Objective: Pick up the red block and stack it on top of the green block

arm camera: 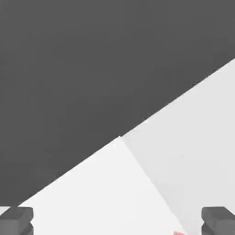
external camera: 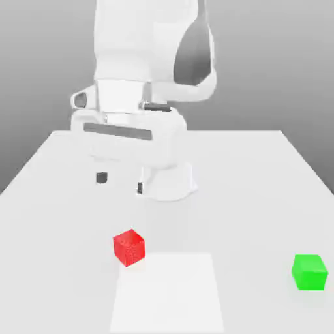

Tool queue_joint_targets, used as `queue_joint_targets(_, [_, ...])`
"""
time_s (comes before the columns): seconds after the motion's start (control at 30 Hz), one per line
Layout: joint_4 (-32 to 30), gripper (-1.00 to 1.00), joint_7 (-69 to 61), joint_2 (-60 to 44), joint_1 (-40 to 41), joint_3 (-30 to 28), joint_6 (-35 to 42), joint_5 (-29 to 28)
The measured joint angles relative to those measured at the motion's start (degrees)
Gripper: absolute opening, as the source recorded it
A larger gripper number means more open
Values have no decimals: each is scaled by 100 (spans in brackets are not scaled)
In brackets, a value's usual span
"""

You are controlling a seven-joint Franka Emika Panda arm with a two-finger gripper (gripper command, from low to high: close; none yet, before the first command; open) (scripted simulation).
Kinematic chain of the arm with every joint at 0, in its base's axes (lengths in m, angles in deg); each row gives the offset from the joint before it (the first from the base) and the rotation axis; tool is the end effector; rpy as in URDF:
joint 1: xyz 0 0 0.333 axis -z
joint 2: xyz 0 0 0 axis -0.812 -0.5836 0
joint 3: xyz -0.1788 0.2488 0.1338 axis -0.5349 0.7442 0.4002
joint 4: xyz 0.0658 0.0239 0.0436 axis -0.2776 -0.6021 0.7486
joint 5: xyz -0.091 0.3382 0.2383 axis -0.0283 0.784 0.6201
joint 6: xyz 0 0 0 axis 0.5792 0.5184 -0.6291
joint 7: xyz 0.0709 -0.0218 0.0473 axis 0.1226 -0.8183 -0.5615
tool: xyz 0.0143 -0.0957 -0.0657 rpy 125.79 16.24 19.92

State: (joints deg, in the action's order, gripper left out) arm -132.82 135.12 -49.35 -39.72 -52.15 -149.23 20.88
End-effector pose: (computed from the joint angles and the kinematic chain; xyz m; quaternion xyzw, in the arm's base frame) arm 0.3662 -0.0801 0.2650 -0.7159 0.6947 -0.0594 0.0362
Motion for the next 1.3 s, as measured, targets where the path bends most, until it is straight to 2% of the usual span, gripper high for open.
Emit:
queue_joint_targets(0.1, [-368, 0, 527, -1121, 212, -14, -862, -77])
queue_joint_targets(0.27, [-320, 0, 767, -2377, 169, -161, -1905, -245])
queue_joint_targets(0.3, [-295, -100, 786, -2572, 135, -201, -2072, -264])
queue_joint_targets(0.53, [-290, -100, 806, -2615, 130, -211, -2118, -287])
queue_joint_targets(0.8, [-501, -100, 691, -1109, 144, -151, -820, -124])
queue_joint_targets(0.97, [146, -100, 1261, -1262, -410, 590, -308, -361])
queue_joint_targets(1.3, [1823, -100, 2468, -2142, -2658, 1788, 533, -636])
